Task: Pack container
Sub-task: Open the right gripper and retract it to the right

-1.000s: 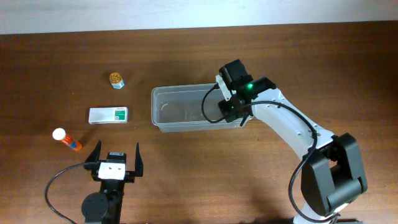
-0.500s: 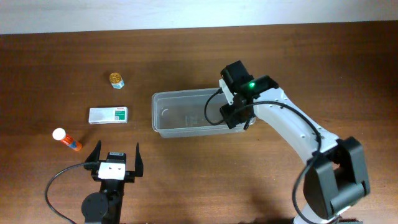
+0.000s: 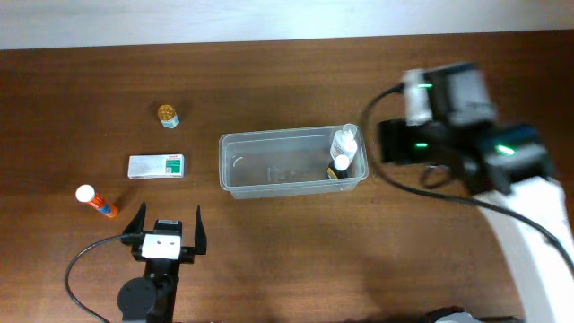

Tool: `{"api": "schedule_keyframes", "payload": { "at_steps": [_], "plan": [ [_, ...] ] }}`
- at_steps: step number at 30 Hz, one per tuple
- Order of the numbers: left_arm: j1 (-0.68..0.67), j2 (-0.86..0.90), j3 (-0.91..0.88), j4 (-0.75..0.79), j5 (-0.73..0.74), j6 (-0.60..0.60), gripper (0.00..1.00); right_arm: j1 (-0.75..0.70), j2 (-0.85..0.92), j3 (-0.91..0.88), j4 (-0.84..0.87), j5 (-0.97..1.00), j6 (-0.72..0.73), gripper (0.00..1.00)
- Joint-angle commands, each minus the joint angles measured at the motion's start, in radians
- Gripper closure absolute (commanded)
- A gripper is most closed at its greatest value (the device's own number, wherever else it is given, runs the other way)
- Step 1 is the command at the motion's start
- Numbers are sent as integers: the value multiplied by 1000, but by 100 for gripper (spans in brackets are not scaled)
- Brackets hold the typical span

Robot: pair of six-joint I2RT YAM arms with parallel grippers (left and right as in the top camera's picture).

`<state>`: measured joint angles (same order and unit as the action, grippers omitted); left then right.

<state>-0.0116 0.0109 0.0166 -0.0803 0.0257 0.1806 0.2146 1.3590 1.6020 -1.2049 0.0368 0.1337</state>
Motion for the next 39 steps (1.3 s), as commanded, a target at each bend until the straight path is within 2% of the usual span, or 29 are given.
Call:
{"api": "schedule_keyframes", "payload": {
  "at_steps": [1,5,11,39],
  "plan": [
    [5,-5,-8,1,-4,16,1,-140,-79,19,-25,0,40,13],
    [5,-5,-8,1,-4,16,1,-287,-92,19,-70,0,41,2],
    [5,-5,-8,1,-4,16,1,-416,-80,19,-78,-2,41,2],
    [5,-5,-7,20,-14,16,1,-422,-30,19,-79,-2,40,2]
  ]
}}
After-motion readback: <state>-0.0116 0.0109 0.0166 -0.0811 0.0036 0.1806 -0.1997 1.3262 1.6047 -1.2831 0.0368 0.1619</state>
